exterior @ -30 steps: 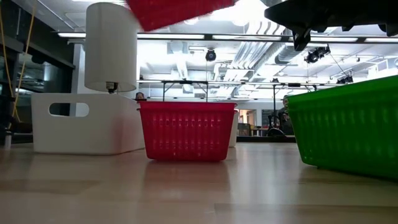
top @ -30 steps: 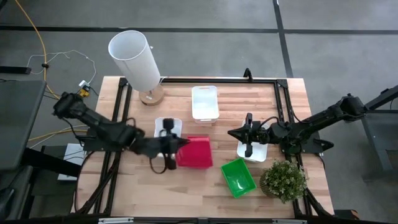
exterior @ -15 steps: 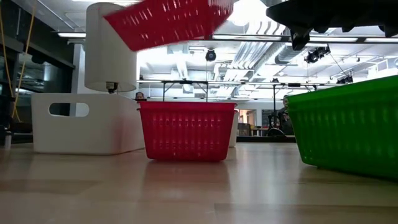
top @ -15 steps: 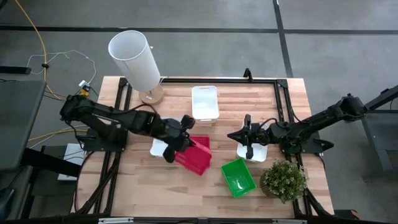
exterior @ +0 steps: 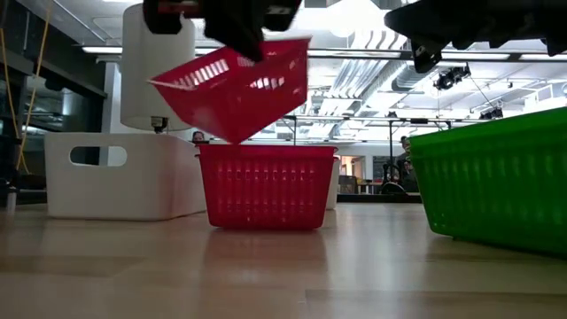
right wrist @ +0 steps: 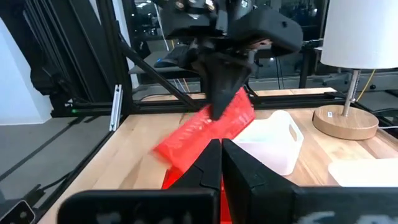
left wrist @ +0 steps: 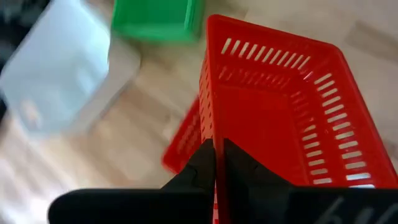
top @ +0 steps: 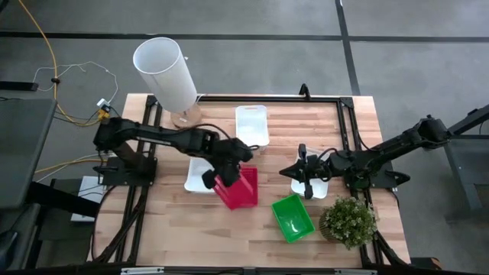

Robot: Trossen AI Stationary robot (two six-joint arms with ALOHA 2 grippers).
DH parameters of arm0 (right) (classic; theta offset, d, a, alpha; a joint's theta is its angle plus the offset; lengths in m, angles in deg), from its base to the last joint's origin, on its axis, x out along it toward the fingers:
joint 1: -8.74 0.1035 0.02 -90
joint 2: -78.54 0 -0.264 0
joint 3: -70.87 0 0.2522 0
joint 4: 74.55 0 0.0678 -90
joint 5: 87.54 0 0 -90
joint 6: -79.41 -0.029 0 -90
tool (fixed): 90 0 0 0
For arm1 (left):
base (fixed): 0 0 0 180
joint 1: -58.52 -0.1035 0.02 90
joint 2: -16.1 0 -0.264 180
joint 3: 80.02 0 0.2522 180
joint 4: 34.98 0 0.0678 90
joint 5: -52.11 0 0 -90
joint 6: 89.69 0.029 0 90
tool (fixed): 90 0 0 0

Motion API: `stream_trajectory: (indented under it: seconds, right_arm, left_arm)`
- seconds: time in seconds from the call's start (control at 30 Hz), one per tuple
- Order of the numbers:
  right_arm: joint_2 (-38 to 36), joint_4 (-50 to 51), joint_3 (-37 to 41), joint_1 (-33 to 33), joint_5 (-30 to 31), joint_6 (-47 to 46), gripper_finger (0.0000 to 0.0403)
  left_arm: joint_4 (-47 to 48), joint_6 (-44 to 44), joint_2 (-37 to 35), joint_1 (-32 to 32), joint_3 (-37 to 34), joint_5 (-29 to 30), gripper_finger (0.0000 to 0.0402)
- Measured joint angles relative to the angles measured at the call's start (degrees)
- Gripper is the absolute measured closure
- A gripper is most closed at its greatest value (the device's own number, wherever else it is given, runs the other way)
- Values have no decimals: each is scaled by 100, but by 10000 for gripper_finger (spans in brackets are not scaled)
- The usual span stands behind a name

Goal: Stack baskets by color
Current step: Stack the top red bin on top of the stacked red bins

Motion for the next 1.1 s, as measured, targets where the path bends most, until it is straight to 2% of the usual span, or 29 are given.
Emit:
stream_trajectory:
  seconds: [0.07, 0.2, 0.37, 0.5, 0.6, 0.77, 1.1]
  right_arm:
    - [0, 29, 0, 0, 0, 10, 403]
    - [0, 85, 0, 0, 0, -4, 403]
    - [0, 142, 0, 0, -1, -66, 403]
    - [0, 193, 0, 0, -1, -52, 403]
    - [0, 233, 0, 0, 0, -42, 403]
    - [0, 271, 0, 0, -2, -42, 403]
    - [0, 317, 0, 0, 0, -98, 403]
  left_arm:
    - [72, 256, 224, -6, 285, -281, 401]
    - [312, 840, 674, -1, 918, -469, 401]
    - [1165, 1378, 1144, -8, 1601, -839, 401]
    - [1619, 1781, 1340, -4, 1983, -1560, 401]
    - [1607, 2055, 1399, -9, 2205, -1988, 401]
    - [1550, 2482, 1602, -139, 2354, -2235, 401]
    - [1362, 2921, 2224, -316, 2349, -2216, 401]
